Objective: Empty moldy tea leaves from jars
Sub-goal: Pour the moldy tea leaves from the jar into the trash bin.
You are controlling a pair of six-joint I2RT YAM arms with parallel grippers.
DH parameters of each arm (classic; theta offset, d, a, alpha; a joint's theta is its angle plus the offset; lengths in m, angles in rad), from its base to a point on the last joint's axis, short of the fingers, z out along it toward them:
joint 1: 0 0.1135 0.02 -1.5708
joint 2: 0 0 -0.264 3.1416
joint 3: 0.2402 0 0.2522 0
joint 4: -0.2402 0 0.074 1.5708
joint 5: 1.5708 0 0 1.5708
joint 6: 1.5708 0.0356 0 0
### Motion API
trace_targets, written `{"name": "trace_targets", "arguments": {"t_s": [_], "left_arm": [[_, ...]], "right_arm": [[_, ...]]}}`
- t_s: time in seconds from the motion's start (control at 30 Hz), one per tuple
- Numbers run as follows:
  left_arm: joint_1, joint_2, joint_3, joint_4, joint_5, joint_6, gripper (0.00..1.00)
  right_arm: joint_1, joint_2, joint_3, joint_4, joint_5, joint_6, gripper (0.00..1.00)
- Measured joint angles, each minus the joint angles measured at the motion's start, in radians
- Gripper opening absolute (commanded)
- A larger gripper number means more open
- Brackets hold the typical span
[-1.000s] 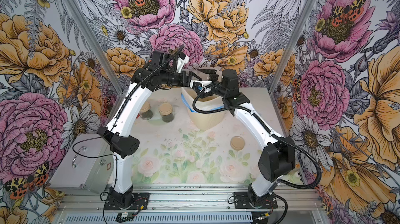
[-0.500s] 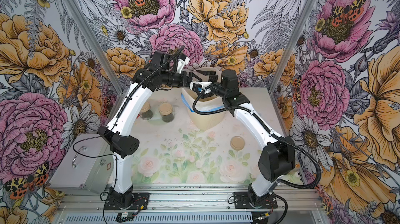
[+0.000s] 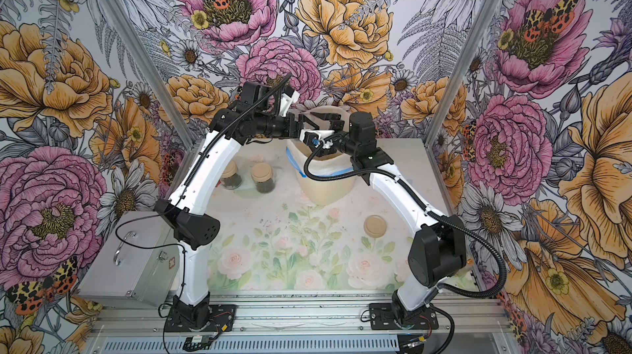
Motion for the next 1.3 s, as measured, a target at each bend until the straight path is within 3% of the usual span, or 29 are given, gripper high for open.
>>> {"name": "trace_targets", "arguments": {"t_s": [0.27, 0.73, 1.3], "left_arm": [[0.004, 0.005, 0.031, 0.003, 0.003, -0.010, 0.99], [0.006, 0.005, 0.079, 0.017, 0.029, -0.035, 0.99], [0.013, 0.061, 0.180, 0.063, 0.041, -0.073, 0.99]], "right_arm": [[-0.019, -0.009, -0.024, 0.031, -0.018, 0.043, 0.63], [-0.056, -0.009, -0.055, 0.086, -0.019, 0.170, 0.62], [-0.077, -0.009, -0.102, 0.272, -0.039, 0.428, 0.63]]}}
